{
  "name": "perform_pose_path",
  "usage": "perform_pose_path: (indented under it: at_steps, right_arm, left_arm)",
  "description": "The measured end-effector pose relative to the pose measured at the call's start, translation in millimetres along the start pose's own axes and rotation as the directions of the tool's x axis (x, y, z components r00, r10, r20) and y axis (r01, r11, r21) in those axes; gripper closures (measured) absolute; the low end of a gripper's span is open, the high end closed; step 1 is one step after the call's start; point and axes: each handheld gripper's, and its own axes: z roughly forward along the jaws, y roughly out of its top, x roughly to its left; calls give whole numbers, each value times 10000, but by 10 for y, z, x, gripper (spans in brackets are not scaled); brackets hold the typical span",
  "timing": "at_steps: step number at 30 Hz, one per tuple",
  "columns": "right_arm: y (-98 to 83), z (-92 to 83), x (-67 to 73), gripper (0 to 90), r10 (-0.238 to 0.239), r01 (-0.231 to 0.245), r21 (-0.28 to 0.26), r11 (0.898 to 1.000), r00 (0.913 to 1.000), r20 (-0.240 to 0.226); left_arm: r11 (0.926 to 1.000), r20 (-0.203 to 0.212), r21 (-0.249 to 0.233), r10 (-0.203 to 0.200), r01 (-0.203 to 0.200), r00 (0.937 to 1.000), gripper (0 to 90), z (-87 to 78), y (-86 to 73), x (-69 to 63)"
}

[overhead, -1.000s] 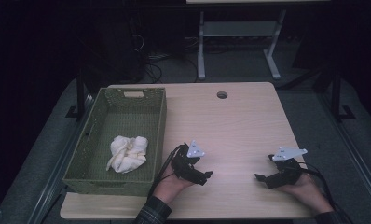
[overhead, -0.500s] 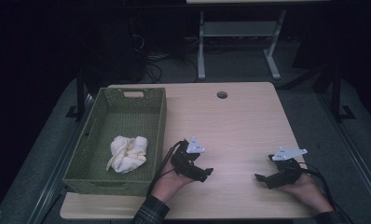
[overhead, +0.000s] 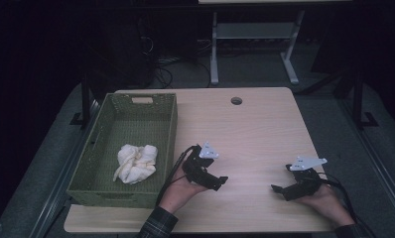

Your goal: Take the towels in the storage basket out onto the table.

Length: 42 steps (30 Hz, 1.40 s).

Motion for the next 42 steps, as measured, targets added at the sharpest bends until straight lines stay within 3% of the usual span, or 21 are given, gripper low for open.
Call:
perform_pose_path:
  at_steps: [10, 20, 25, 29, 39, 42]
  right_arm:
    - [0, 1, 0, 17, 6, -6, -7, 10000, 10000, -2]
    - [0, 0, 0, 17, 3, -3, -6, 10000, 10000, -11]
    - [1, 2, -4, 17, -29, 29, -16, 10000, 10000, -31]
    - [1, 2, -3, 17, -31, 31, -16, 10000, 10000, -29]
    - [1, 1, -4, 17, -42, 42, -13, 10000, 10000, -28]
    - [1, 2, -4, 17, -43, 43, -15, 10000, 10000, -27]
  left_arm:
    - [9997, 63, -228, -28, 29, 10000, 131, -84, 108, 44]
    - [9988, 471, -481, -5, 28, 9989, 132, -195, 201, 111]
    - [9980, 415, -610, -132, 157, 9991, 132, -260, 223, 185]
    - [9955, 565, -805, -463, 508, 9973, 132, -296, 225, 227]
    - [9932, 457, -971, -598, 640, 9972, 133, -468, 311, 417]
    - [9946, 236, -884, -531, 550, 9983, 133, -526, 313, 460]
